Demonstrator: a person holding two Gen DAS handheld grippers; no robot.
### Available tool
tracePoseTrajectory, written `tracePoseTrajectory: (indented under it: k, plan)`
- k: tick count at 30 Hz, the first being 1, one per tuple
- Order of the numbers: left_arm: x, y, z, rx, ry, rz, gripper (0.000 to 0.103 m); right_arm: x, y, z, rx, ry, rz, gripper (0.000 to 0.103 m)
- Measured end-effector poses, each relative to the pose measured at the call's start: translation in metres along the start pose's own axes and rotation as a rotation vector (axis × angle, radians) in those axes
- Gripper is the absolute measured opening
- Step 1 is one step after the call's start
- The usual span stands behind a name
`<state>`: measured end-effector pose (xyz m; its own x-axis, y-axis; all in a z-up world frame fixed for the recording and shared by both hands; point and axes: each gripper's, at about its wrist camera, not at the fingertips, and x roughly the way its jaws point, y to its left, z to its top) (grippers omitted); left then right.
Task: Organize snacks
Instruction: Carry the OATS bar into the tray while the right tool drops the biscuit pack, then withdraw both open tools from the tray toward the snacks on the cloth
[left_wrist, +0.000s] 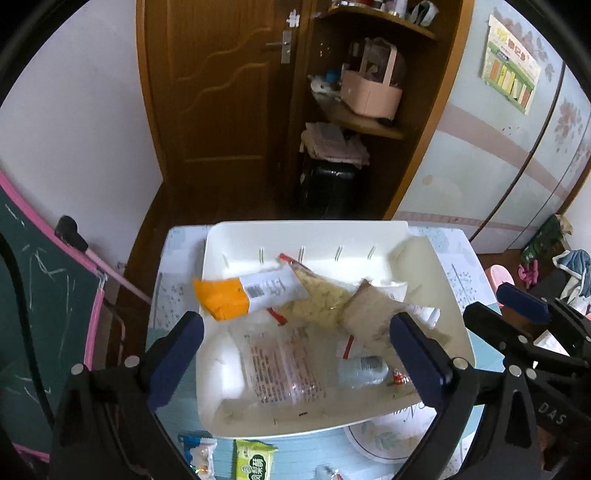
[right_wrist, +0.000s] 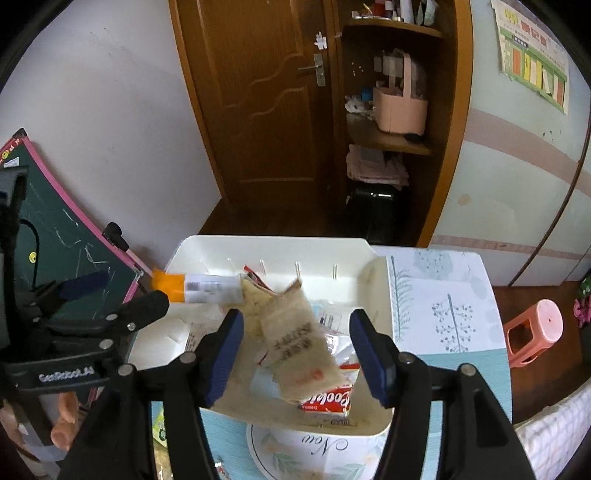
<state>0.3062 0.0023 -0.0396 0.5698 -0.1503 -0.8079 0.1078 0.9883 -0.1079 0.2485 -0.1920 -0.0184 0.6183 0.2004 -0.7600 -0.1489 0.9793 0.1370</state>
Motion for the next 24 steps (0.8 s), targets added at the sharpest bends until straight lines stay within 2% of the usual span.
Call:
tracePoseTrajectory:
  k: [4, 11, 24]
  plan:
    - [-0.001, 0.002, -0.004, -0.016, 0.014, -0.02, 0.1, -0.002, 0.004, -0.006, -0.018, 0.007, 0.004, 0.06]
    - [-0.016, 0.001, -0.011, -0.009, 0.013, -0.01, 0.1, -0.012, 0.01, -0.013, -0.04, 0.006, 0.017, 0.06]
    - [-0.082, -0.009, -0.039, 0.036, -0.044, -0.015, 0.1, -0.055, 0.018, -0.046, -0.032, -0.008, 0.04, 0.06]
